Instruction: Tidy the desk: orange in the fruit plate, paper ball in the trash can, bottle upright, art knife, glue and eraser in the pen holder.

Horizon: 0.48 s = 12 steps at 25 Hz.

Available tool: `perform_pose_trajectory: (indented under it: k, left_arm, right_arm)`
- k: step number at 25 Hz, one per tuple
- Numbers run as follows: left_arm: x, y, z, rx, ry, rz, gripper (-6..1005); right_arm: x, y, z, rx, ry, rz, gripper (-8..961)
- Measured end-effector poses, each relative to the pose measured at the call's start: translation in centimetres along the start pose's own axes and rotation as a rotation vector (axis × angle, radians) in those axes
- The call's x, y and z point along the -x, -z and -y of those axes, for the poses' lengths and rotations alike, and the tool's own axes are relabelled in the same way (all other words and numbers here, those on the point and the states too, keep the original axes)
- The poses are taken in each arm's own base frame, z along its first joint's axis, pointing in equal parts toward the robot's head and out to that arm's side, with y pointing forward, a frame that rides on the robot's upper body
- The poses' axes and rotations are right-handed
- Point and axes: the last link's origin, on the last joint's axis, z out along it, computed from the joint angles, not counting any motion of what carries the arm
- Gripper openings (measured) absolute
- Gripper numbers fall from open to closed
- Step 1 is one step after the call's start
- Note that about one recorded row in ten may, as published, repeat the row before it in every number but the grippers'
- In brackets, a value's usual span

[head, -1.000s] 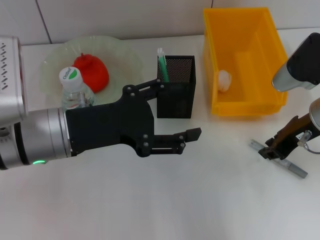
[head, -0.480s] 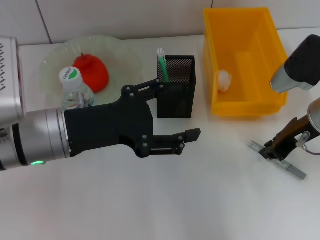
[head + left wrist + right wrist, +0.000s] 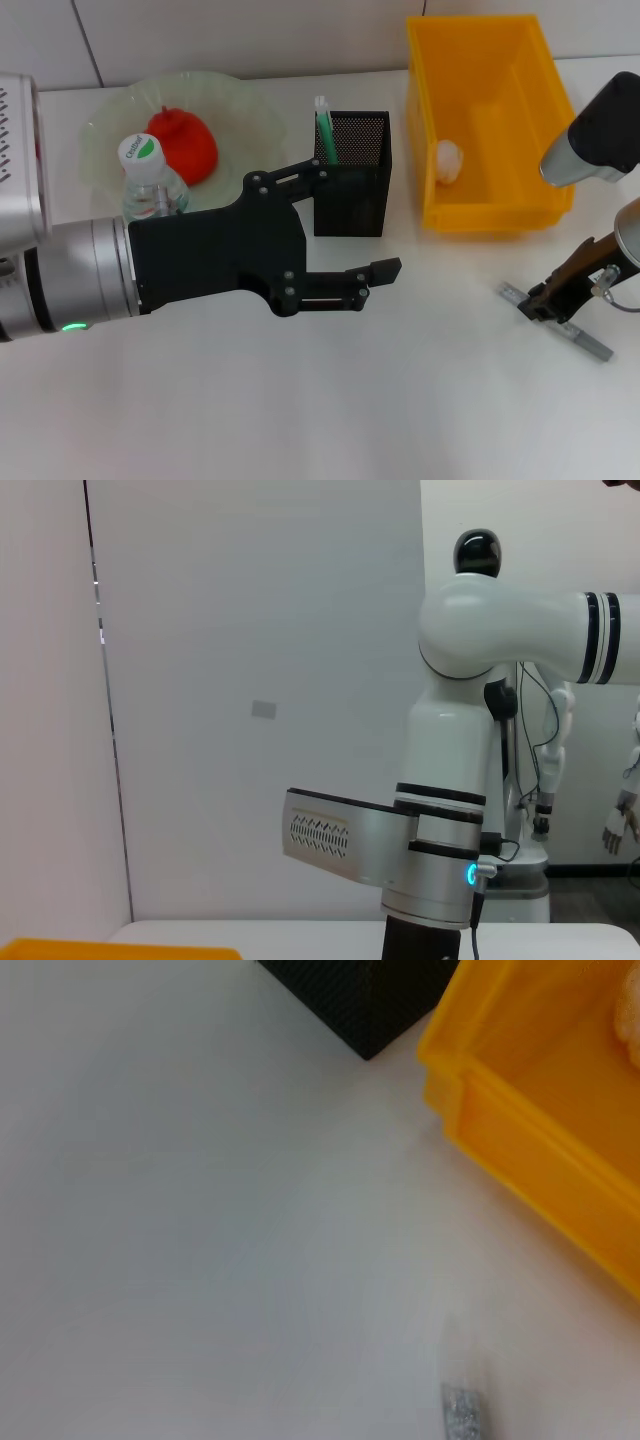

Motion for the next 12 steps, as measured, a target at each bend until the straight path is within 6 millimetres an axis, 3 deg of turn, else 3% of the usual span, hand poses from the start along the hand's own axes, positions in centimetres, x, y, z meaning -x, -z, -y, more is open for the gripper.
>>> perform_pose_trajectory:
  k: [12]
  left_arm:
    - [-0.04, -0.04, -0.14, 0.007, 0.000, -0.004, 862]
  right_arm:
    - [0.44, 0.93, -0.16, -0.014, -0.001, 0.027, 127]
